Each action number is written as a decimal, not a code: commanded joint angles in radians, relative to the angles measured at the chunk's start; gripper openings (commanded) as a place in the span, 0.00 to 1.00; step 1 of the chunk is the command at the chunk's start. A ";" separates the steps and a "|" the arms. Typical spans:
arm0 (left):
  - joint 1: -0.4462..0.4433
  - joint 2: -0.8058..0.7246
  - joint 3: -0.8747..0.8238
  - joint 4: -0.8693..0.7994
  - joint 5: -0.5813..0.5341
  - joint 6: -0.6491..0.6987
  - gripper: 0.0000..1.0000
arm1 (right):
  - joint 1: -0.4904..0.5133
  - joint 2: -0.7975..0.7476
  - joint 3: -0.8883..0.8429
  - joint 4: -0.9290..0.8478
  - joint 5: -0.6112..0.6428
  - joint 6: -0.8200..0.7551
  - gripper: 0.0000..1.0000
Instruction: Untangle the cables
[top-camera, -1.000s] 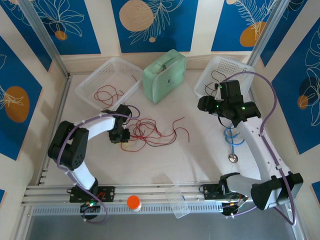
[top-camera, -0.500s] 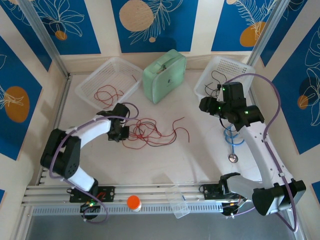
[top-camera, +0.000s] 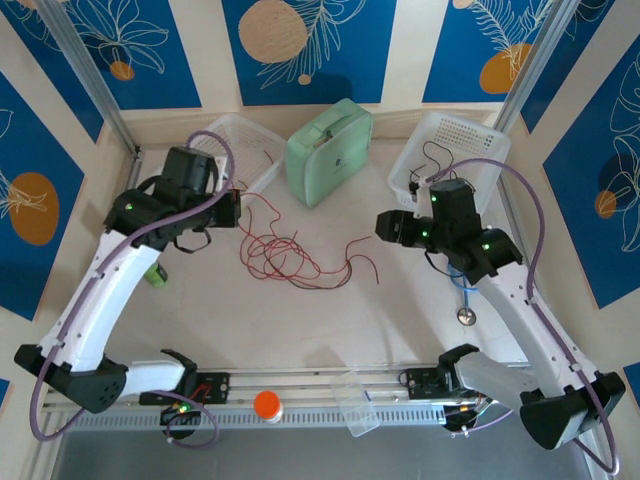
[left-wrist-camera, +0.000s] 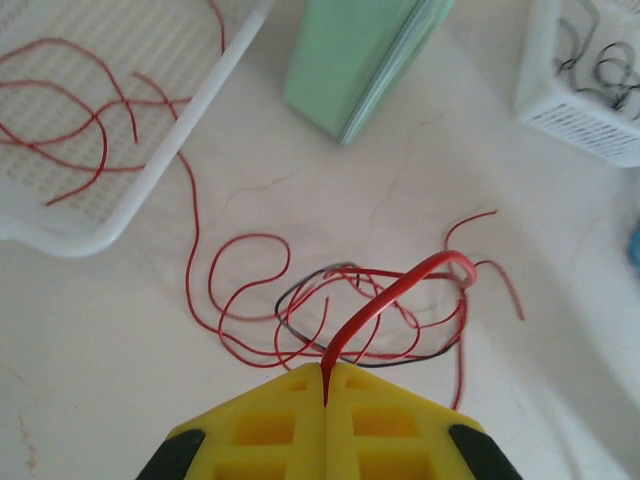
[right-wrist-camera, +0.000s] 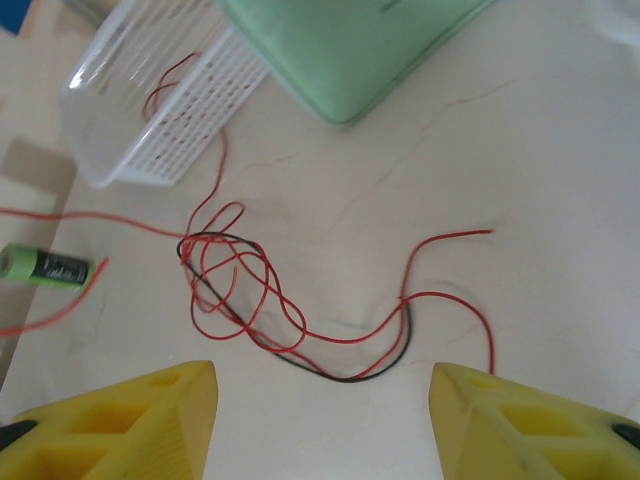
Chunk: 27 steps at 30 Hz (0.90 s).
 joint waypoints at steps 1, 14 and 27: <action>-0.004 0.025 0.124 -0.095 0.056 0.038 0.00 | 0.057 0.000 -0.027 0.070 -0.052 -0.035 0.59; -0.004 0.107 0.489 -0.138 0.197 0.032 0.00 | 0.247 0.208 -0.074 0.280 -0.073 -0.052 0.63; -0.004 0.108 0.508 -0.088 0.245 -0.003 0.00 | 0.527 0.513 0.067 0.330 0.299 0.325 0.72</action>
